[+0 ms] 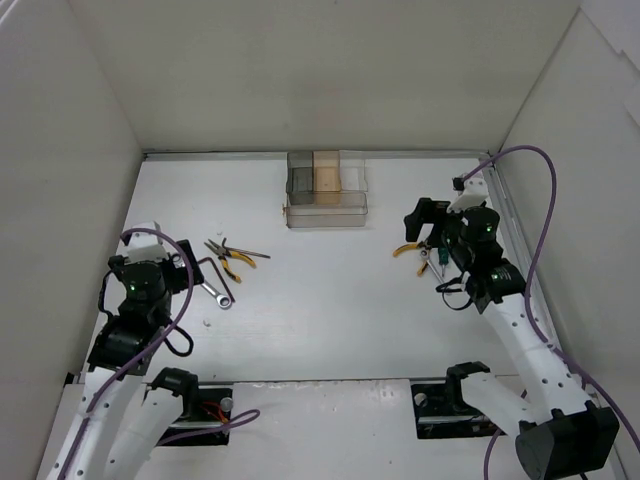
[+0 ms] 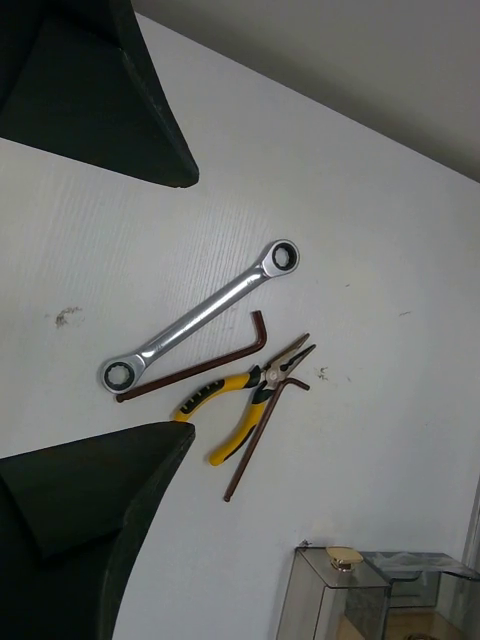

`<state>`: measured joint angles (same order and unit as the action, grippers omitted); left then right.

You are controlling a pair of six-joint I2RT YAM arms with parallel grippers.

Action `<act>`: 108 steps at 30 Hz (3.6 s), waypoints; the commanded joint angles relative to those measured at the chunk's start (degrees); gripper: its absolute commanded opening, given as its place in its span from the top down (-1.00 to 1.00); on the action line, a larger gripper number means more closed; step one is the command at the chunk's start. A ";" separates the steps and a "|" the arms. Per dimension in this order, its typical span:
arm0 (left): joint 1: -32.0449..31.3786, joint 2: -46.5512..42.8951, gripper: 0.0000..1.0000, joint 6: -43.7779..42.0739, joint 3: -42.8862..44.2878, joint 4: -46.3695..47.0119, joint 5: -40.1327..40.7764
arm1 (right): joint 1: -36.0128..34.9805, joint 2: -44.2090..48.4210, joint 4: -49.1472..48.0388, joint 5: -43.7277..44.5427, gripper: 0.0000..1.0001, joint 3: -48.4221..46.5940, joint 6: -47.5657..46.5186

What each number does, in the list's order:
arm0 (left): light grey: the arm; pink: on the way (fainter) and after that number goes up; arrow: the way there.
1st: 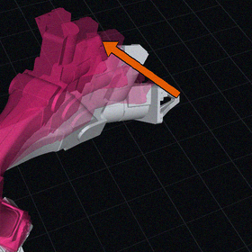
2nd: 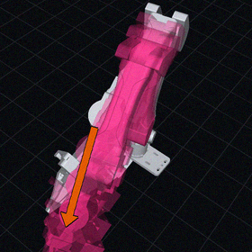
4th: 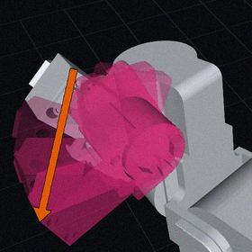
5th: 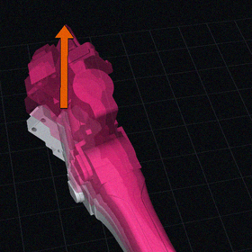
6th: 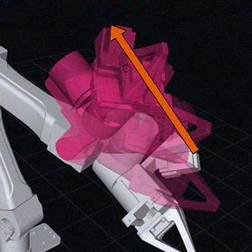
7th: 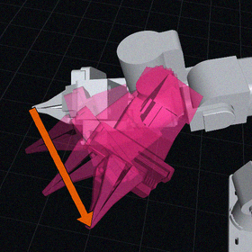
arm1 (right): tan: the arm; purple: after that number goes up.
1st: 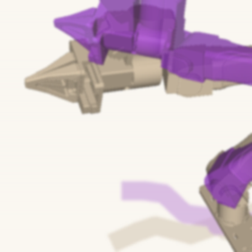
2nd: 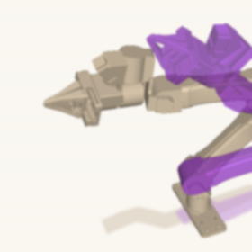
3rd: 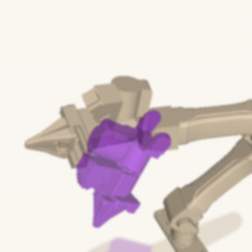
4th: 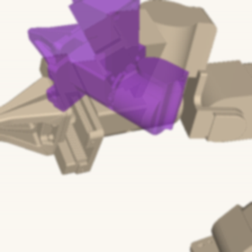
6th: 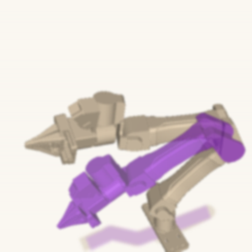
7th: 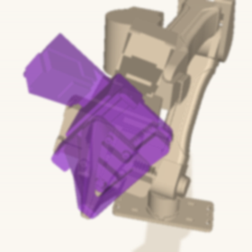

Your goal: Sort the tools into containers

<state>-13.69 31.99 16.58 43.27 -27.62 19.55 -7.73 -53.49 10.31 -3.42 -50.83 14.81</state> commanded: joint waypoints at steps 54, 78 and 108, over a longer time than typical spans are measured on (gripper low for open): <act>-2.48 6.24 -0.99 -2.25 3.23 -0.42 -6.10 | 4.39 -36.15 4.20 10.45 0.41 -1.03 -28.08; -2.48 7.12 -0.99 -2.25 3.67 -0.77 -4.44 | 4.13 -26.68 9.21 8.62 1.00 -19.27 -17.24; -2.48 6.24 -1.00 1.09 3.23 -1.83 2.16 | -19.43 -58.03 2.00 27.50 1.00 -47.52 74.20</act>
<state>-15.81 37.41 16.99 44.03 -31.05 20.51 -26.89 -111.13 16.01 20.05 -94.63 78.52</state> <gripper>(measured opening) 0.996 0.103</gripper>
